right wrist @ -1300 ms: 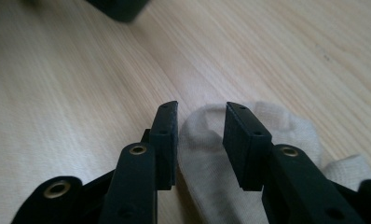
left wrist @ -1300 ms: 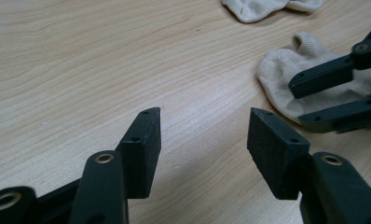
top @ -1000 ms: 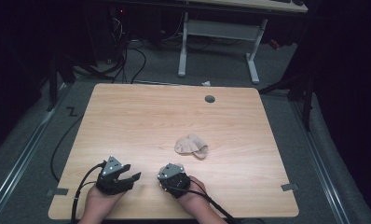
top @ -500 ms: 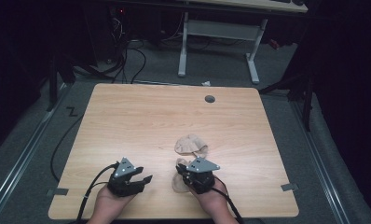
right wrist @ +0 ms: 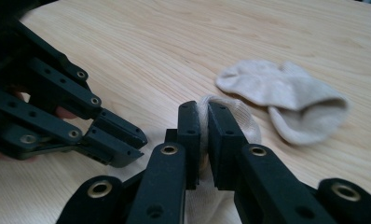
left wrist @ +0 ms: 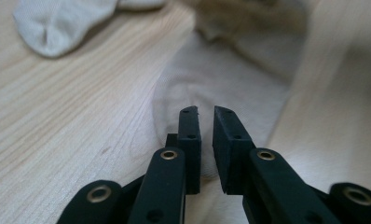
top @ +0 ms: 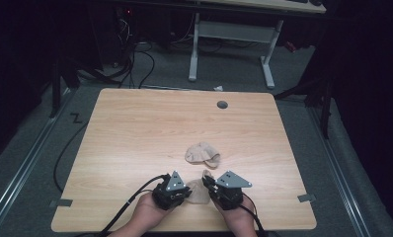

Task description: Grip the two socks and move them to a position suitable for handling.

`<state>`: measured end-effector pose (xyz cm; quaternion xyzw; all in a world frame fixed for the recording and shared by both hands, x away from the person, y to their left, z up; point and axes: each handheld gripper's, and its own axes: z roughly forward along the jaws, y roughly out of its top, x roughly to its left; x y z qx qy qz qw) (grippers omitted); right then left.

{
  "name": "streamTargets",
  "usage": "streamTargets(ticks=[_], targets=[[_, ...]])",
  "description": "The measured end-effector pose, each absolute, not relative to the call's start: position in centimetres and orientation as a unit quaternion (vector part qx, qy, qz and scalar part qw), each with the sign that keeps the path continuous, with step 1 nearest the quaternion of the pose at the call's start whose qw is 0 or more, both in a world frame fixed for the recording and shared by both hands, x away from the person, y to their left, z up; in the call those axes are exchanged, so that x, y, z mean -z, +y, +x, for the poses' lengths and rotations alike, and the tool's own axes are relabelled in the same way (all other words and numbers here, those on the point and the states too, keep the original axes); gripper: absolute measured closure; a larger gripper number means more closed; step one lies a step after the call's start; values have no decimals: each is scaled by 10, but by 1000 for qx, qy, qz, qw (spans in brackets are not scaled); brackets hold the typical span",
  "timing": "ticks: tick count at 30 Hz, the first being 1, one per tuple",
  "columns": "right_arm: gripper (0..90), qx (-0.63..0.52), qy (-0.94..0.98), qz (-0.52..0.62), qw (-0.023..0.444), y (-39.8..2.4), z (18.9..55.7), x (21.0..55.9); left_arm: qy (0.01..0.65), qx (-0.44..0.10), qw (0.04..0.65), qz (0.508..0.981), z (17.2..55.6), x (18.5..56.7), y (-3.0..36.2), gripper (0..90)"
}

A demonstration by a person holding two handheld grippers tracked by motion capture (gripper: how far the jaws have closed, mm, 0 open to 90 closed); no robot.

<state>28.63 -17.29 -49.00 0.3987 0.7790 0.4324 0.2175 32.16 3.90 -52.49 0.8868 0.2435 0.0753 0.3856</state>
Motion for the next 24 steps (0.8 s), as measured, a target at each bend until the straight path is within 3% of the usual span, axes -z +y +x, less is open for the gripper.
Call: streamTargets(ticks=[12,20,24], targets=[[829,-411,766,442,222,-210,279,499,252,-66,383,886,327,524,53,772],[741,-399,766,447,233,-219,276,500,252,-86,359,895,317,519,72,749],[791,-398,775,433,231,-213,283,500,253,-113,384,881,317,509,74,698]])
